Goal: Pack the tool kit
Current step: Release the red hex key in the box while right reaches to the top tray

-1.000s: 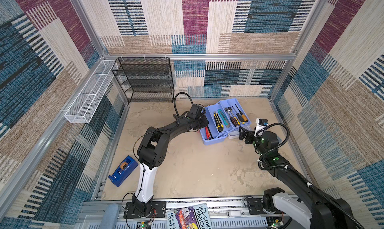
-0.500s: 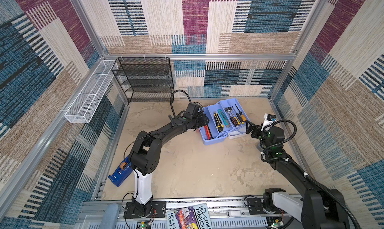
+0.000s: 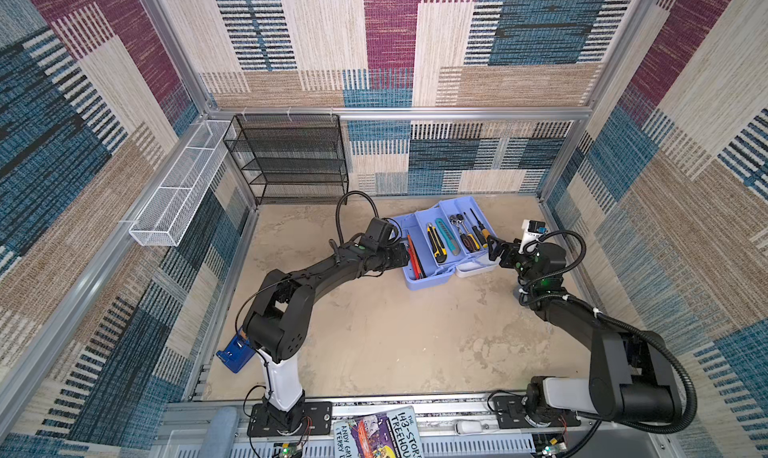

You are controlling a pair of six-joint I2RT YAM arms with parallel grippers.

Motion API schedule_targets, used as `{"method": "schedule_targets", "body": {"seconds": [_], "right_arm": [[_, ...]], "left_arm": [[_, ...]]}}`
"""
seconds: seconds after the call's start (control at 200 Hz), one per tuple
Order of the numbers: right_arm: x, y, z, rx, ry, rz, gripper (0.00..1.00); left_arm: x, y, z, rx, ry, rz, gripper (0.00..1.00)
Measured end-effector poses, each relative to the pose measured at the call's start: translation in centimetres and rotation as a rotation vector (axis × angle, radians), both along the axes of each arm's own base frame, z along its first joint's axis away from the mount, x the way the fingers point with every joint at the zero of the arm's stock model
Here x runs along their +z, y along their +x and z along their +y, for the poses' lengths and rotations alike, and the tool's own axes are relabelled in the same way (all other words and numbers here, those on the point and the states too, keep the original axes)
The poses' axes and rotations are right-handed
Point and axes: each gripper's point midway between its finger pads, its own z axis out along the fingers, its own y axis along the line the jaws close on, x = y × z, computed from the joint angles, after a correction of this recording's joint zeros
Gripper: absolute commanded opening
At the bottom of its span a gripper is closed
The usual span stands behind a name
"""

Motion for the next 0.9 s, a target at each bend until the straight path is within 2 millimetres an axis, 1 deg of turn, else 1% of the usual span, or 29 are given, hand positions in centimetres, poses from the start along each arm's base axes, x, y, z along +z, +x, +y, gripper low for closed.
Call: {"method": "schedule_targets", "body": {"seconds": [0.115,0.19,0.371,0.491,0.651,0.897], "right_arm": [[0.1,0.5,0.7,0.041,0.010,-0.009,1.00],[0.2,0.8,1.1,0.070,0.019,-0.015,1.00],[0.0,1.6,2.2,0.131,0.051,-0.010,1.00],[0.1,2.0,2.9,0.176,0.071,-0.008,0.98],[0.5,1.8,3.9,0.238,0.093,-0.013,0.95],[0.2,1.3,5.0,0.306,0.129,0.004,0.91]], "left_arm": [[-1.2,-0.7,0.4,-0.002,0.016,0.027,0.57],[-1.5,-0.9,0.4,-0.007,0.014,0.035,0.57],[-2.0,-1.0,-0.8,-0.039,-0.011,0.048,0.53],[-2.2,-1.0,-1.3,-0.051,-0.017,0.051,0.50],[-2.6,-1.3,-1.6,-0.068,-0.018,0.059,0.44],[-2.7,-1.5,-1.9,-0.085,-0.019,0.063,0.39]]}}
